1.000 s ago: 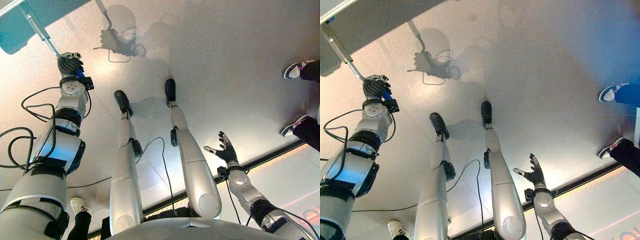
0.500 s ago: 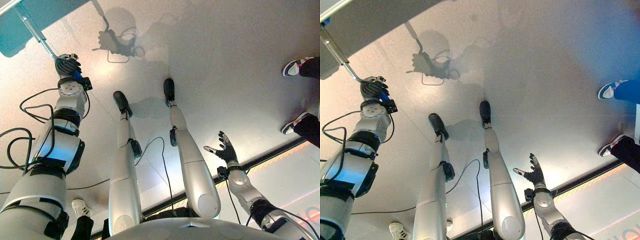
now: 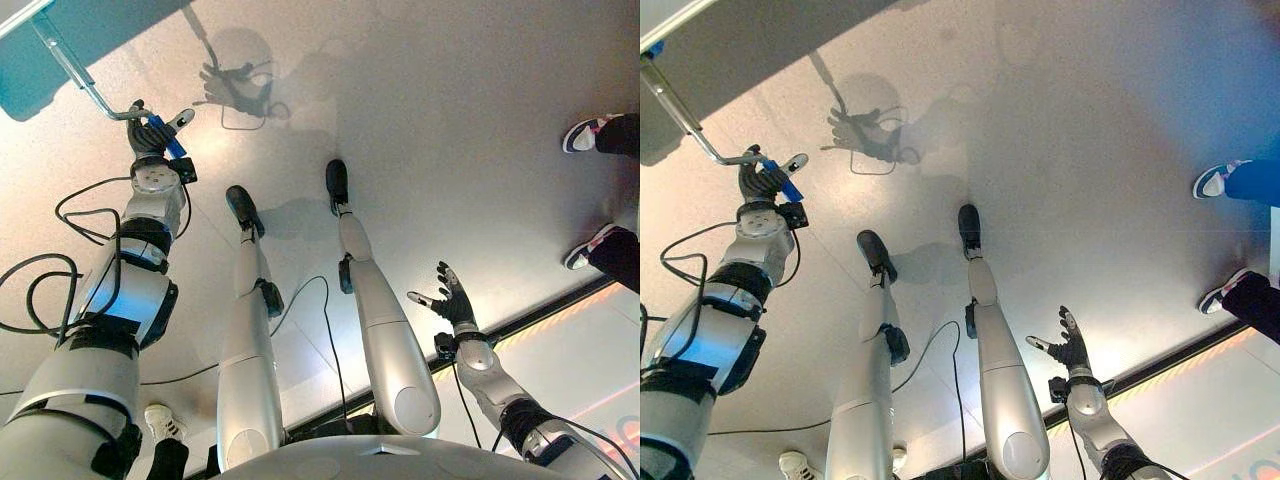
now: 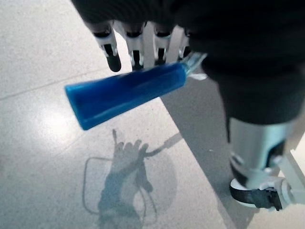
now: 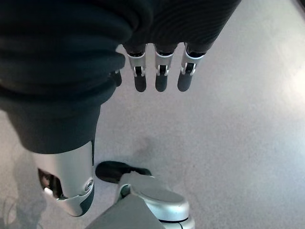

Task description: Raise the hospital bed

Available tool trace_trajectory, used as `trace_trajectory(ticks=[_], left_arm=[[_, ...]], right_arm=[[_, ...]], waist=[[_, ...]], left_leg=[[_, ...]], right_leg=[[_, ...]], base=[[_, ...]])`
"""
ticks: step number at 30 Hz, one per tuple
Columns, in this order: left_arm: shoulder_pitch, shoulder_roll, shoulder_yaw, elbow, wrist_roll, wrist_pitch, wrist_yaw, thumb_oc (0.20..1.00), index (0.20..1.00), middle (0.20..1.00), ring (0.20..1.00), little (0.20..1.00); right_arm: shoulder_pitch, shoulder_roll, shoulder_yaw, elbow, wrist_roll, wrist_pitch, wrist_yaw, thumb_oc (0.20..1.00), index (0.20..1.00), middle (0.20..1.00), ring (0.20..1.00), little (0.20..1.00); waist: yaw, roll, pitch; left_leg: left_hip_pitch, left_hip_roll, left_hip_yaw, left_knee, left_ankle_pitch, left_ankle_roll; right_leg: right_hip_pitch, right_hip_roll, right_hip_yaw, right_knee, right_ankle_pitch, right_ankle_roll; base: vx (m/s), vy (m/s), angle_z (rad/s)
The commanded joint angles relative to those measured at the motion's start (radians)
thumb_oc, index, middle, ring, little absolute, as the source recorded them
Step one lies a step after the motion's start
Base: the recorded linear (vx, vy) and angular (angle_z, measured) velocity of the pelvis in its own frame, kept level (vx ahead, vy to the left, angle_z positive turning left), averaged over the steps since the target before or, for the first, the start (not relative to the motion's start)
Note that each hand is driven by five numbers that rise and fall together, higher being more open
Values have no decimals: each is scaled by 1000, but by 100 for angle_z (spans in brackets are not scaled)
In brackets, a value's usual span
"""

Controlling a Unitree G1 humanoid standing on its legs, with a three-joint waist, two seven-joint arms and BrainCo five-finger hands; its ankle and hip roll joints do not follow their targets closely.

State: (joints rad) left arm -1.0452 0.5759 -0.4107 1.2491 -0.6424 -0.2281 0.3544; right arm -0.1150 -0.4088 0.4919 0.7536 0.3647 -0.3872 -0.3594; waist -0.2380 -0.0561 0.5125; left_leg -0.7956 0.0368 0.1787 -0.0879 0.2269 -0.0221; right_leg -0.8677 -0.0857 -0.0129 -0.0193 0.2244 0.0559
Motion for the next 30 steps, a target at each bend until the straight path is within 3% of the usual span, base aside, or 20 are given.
trace_trajectory(ticks=[1,30], left_arm=[[-79,2,3,-16,66,-45,-11,1000,1000,1000,1000,1000],[112,-4,64,-14,128,-28,-64,1000,1000,1000,1000,1000]], right_arm=[[67,-39,21,9,2,-15,-21,1000,1000,1000,1000,1000],[41,-5,16,124,-10,37,25,1000,1000,1000,1000,1000]], waist=[[9,-27,8],[42,-50,8]], left_leg=[[121,-18,-11,1,-77,-37],[262,-35,-37,1,-85,-32]], right_leg=[[0,-9,7,65,-13,84],[165,-35,-21,52,-4,92]], base=[[-9,11,3],[-2,1,1]])
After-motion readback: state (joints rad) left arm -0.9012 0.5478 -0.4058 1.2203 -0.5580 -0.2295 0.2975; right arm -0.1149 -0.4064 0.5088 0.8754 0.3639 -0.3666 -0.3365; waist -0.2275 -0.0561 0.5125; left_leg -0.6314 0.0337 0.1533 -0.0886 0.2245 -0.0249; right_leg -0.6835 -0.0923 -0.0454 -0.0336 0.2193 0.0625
